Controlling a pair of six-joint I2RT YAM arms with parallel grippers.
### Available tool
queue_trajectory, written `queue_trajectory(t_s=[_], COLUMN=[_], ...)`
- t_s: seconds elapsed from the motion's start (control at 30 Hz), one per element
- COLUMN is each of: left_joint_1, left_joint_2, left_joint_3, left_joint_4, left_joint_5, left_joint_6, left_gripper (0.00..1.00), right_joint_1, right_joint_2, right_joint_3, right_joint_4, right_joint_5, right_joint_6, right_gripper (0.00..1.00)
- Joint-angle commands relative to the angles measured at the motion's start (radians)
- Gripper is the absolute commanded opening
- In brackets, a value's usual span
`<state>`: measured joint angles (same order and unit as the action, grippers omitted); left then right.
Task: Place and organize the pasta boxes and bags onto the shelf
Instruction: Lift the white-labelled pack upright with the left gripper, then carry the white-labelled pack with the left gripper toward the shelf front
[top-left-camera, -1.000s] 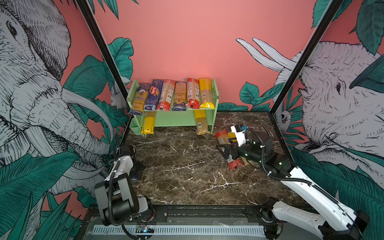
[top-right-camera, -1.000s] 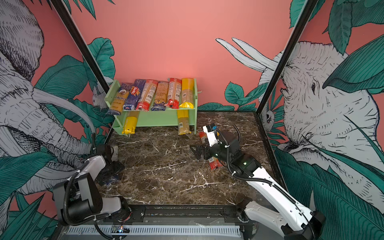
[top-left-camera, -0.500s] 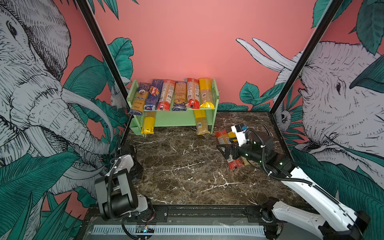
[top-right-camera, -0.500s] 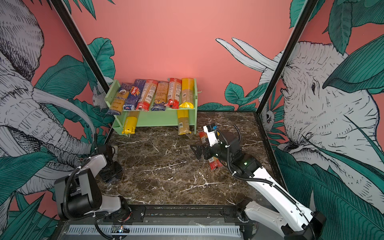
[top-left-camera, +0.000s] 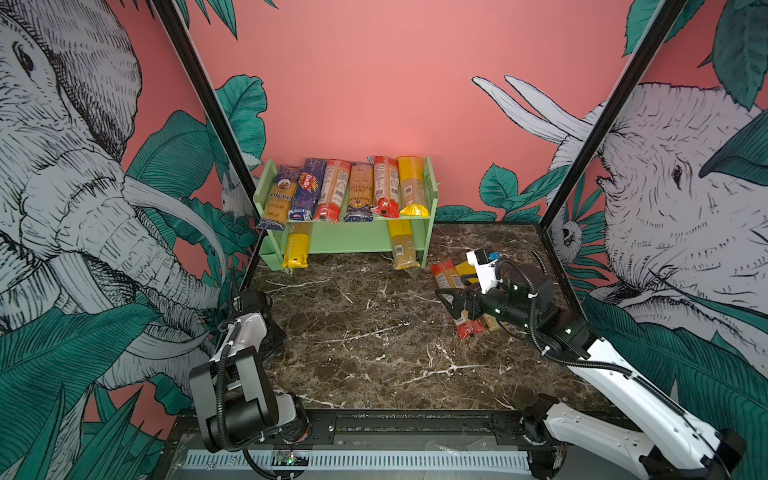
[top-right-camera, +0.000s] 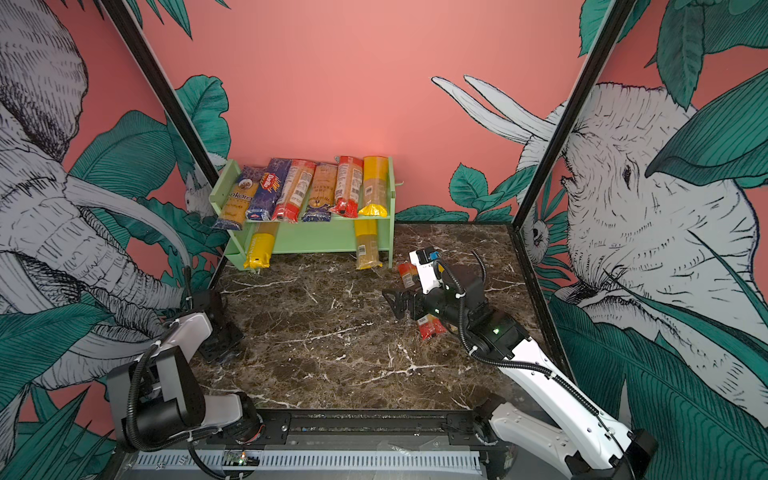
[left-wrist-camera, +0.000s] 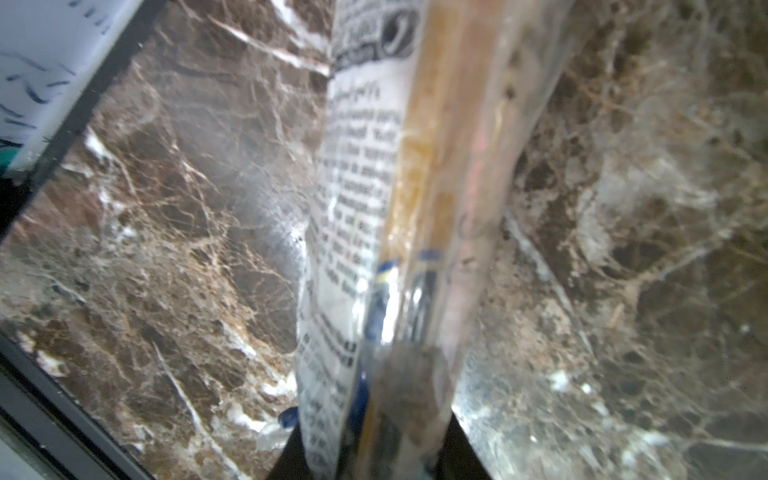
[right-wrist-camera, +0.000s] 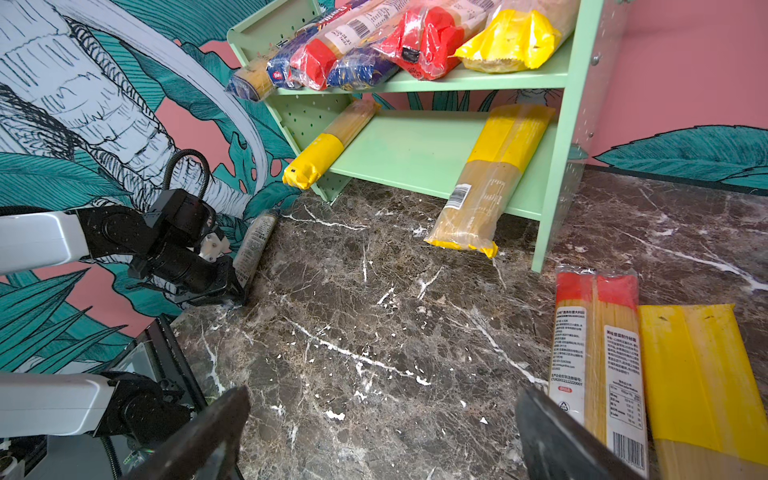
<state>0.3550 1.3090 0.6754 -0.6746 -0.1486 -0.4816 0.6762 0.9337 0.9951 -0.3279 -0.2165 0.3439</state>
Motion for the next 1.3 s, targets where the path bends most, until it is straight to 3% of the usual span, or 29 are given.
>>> queue_trajectory(t_s=[0.0,0.33,0.77,1.07,1.27], left_joint_1=[-0.018,-0.165,-0.502,-0.737,-0.899], left_joint_2=[-0.065,-0.291,-0.400,-0.347,-0.202], left_joint_3=[-0.018,-0.026,-0.048,-0.093,-0.059], left_joint_4=[-0.041,-0.150,-0.224,-0.135,-0.032], left_joint_5=[0.057,0.073,0.027,-0.022,-0.054], left_joint_6=[-0.027,-0.114,-0.276,-0.390,-0.420], left_gripper=[0.00,0.00,0.00,0.00,0.00], right_joint_1=[0.003,0.003,0.005,0.009,0.011], right_joint_2=[-0.010,0.014,0.043,0.050,0.048], right_joint_3=[-0.001,-0.003,-0.021,-0.019,-0.007], right_joint_4=[0.024,0.046,0.085,0.075,0.048], right_joint_5=[0.000,-0.022,-0.034,-0.032,0.003], right_joint_6=[-0.007,0.015,0.051,0.051,0.044], right_gripper=[0.99,0.99,0.99,0.99,0.99])
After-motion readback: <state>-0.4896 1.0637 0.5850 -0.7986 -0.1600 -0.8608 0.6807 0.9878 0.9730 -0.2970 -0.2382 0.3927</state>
